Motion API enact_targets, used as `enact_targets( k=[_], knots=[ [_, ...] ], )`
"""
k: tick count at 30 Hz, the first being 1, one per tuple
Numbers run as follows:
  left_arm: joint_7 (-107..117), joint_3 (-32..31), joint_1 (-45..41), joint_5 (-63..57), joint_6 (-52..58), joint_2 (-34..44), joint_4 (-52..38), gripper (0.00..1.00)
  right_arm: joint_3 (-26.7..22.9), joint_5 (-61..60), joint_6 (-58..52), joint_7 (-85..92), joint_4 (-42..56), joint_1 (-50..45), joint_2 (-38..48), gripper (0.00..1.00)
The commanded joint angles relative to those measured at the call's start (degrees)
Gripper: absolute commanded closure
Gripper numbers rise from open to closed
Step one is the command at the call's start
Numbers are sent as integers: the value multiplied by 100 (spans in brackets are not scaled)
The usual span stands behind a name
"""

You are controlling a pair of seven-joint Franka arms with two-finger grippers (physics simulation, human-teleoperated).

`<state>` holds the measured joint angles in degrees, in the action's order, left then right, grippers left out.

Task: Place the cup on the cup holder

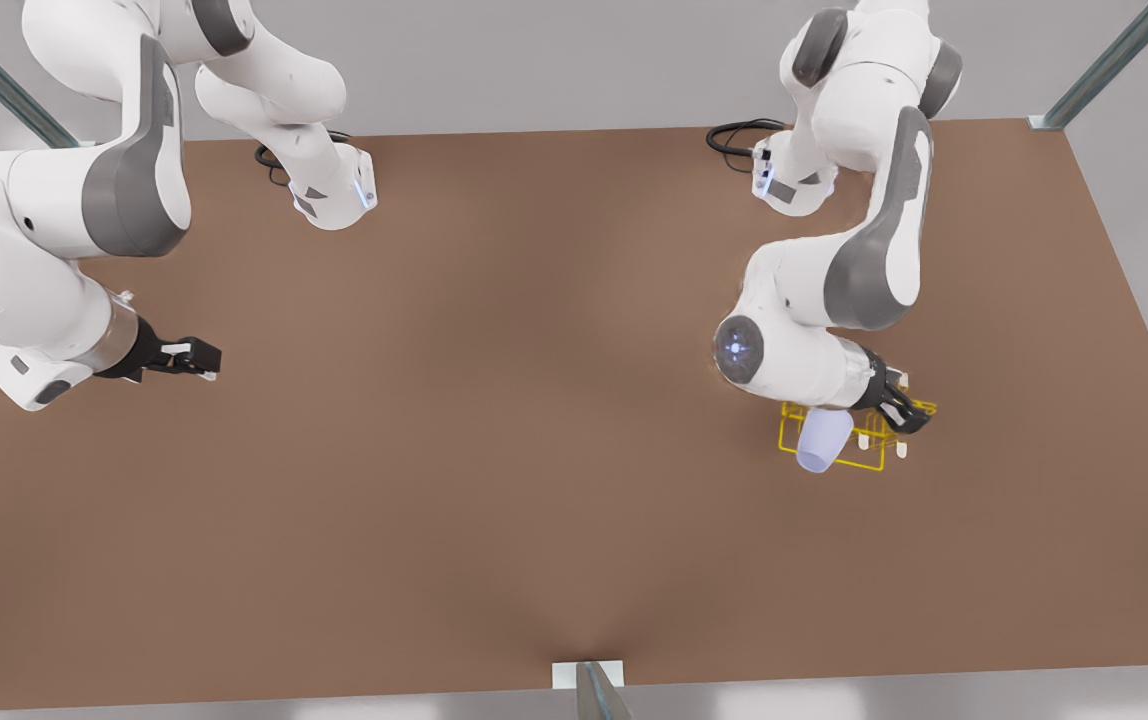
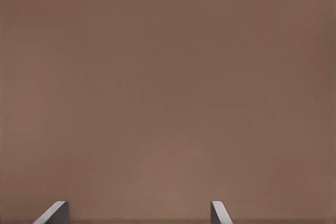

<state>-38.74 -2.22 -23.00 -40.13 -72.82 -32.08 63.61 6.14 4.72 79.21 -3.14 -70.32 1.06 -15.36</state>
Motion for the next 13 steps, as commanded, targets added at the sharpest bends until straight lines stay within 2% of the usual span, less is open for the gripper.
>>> enact_targets(
  k=[1, 2, 5, 6, 8, 10, 13],
  knots=[
    [4338, -7, 400, 3608, -891, 26, -339, 0, 1, -6, -2, 6, 10, -1, 7, 0],
    [4428, -16, 769, 4055, -857, 62, -778, 0, 1, -15, -2, 6, 10, -1, 7, 0],
    [3989, 11, 1254, 4154, 268, 923, -788, 0, 1, -120, -2, -12, 1, 52, 7, 0],
    [3971, 37, 1254, 4162, 286, 1256, -727, 0, 1, -129, -2, -12, 1, 52, 7, 0],
    [3839, 160, 1272, 4162, 119, 1986, 55, 0, 1, -120, -2, -12, -8, 70, 7, 0],
    [3830, 204, 1254, 4127, -733, 2488, 1242, 0, -8, -112, -2, -12, -7, 70, 7, 0],
    [3830, 266, 1254, 4039, -813, 2444, 1427, 0, -8, -270, -2, -12, 1, 149, -2, 0]
  ],
)
